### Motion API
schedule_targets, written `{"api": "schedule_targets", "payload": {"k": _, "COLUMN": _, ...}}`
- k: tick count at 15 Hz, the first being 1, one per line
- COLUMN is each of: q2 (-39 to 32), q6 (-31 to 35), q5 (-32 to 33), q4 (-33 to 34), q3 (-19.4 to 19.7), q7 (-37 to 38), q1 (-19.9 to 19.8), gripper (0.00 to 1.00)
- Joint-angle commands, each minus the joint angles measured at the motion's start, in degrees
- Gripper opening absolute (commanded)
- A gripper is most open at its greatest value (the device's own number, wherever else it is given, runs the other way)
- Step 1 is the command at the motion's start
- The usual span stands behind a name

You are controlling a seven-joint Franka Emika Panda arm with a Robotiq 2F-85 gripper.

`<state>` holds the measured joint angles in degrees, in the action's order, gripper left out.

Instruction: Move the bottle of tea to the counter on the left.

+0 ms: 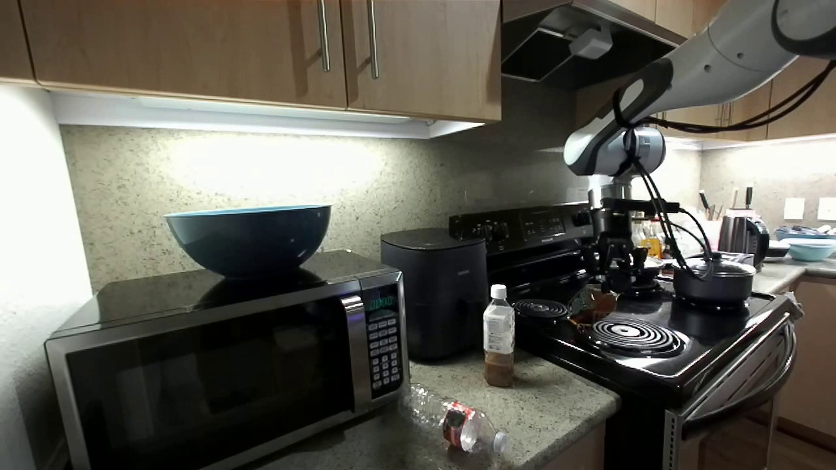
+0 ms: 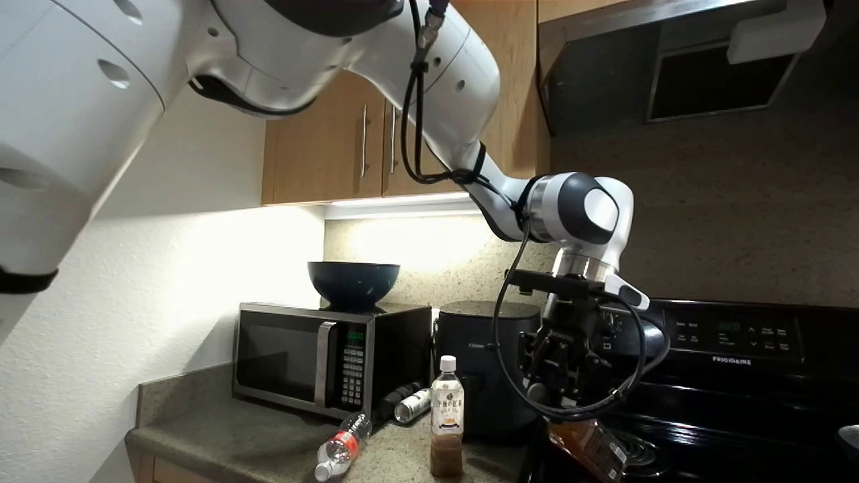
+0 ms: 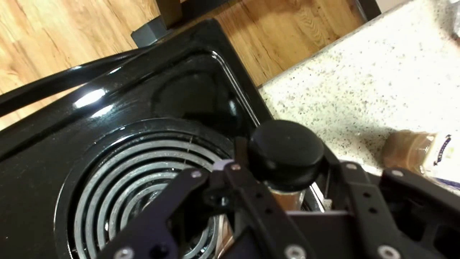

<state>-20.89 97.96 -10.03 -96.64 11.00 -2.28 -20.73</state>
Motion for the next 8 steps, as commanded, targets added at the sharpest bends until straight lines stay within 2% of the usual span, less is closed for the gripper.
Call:
{"api": "schedule_targets", "payload": {"k": 1, "q2": 0.07, "q6": -0.23, "q5": -0.23, "q4": -0.12, "q3": 0.76, "q7": -0.34, "q1": 0.59, "gripper": 0.45}}
{"api": "schedule_targets", "payload": {"k": 2, "q2": 0.07, "q6": -0.23, "q5": -0.23, "q4": -0.28, "q3": 0.75, "q7": -0.44, "q1": 0.59, "gripper": 0.45}}
{"api": "schedule_targets", "payload": {"k": 3, "q2": 0.07, "q6": -0.25, "q5": -0.23, "q4": -0.37, "q3": 0.75, "q7": -0.47, "q1": 0.60, "gripper": 0.20}}
{"api": "schedule_targets", "payload": {"k": 8, "q2": -0.90, "q6": -7.09, "q5": 5.27, "q4": 2.48, "q3": -0.65, "q7": -4.00, "q1": 3.30, "gripper": 0.20}}
